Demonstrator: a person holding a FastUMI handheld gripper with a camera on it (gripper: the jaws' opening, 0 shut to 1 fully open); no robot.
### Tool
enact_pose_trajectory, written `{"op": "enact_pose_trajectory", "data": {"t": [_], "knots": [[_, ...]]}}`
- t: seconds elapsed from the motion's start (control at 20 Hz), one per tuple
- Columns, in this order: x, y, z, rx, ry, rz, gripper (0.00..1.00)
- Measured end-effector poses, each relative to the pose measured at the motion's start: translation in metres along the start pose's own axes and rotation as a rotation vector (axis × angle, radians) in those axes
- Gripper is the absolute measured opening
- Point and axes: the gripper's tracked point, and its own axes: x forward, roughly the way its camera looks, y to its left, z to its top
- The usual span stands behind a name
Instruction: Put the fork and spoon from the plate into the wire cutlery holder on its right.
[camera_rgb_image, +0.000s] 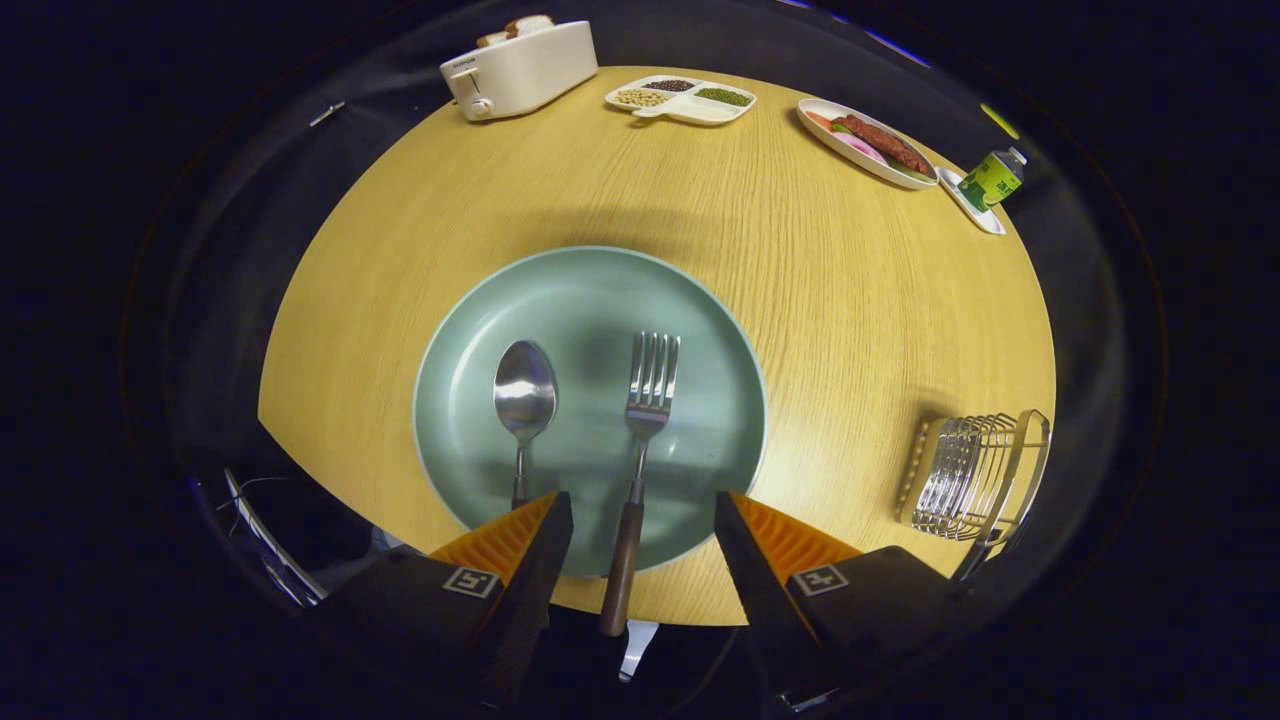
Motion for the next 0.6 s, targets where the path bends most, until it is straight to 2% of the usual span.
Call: {"op": "enact_pose_trajectory", "data": {"t": [0.05, 0.25, 0.45, 0.5, 0.55, 0.6], "knots": [[0.004, 0.0, -0.001, -0.009, 0.006, -0.008, 0.9], [0.016, 0.002, -0.009, 0.017, 0.058, 0.0, 0.6], [0.027, -0.003, -0.01, -0.006, 0.084, -0.032, 0.53], [0.027, -0.004, -0.011, -0.006, 0.088, -0.045, 0.37], [0.028, -0.005, -0.008, -0.008, 0.083, -0.047, 0.29], [0.033, -0.004, -0.009, -0.006, 0.089, -0.036, 0.16]]}}
